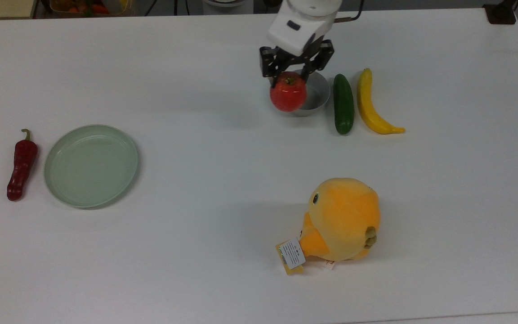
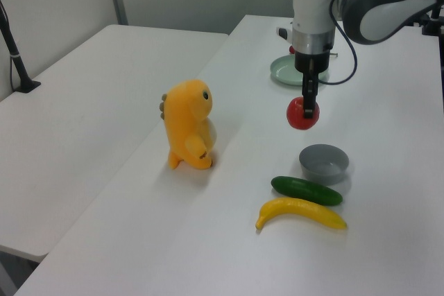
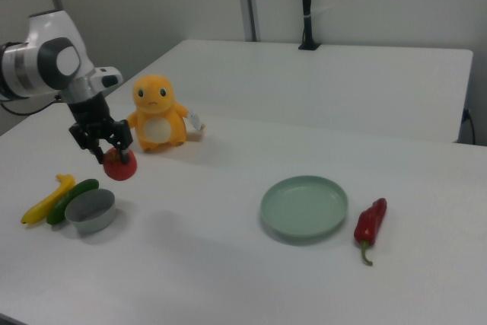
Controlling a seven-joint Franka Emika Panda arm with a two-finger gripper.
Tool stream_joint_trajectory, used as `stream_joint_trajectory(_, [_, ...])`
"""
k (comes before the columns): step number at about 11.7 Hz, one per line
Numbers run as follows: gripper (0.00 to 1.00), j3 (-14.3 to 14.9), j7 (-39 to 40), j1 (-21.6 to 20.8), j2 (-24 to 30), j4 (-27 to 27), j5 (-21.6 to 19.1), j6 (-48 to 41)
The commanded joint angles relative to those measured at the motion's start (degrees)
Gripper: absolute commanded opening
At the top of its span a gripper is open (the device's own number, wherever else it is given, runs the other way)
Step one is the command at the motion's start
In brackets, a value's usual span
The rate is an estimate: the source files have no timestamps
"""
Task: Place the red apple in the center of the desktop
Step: 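Lift the red apple out of the grey bowl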
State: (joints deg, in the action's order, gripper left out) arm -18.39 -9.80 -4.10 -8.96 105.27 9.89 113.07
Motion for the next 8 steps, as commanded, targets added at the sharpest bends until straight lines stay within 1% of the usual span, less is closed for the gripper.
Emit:
stream_joint_trajectory(1, [0.23, 4.9, 2.7, 1.4, 0.3, 0.1, -0.7, 0.0])
stream_joint_trajectory(3, [0.23, 8.4, 3.6, 1.4, -0.2, 0.1, -0.7, 2.1])
stream_joint_trajectory(4, [0.23, 9.4, 3.7, 1.4, -1.0, 0.2, -0.7, 3.8])
stream_joint_trajectory(5, [0.23, 9.7, 3.7, 1.6, -2.0, 0.2, -0.6, 5.3])
stream_joint_trajectory(6, [0.23, 11.0, 3.2, 1.5, -4.1, 0.1, -0.4, 7.6])
stream_joint_trajectory(7, [0.23, 11.1, 2.7, 1.5, -5.7, 0.0, -0.4, 10.7])
stream_joint_trajectory(8, [0.23, 11.1, 1.6, 1.4, -7.1, 0.0, 0.0, 11.8])
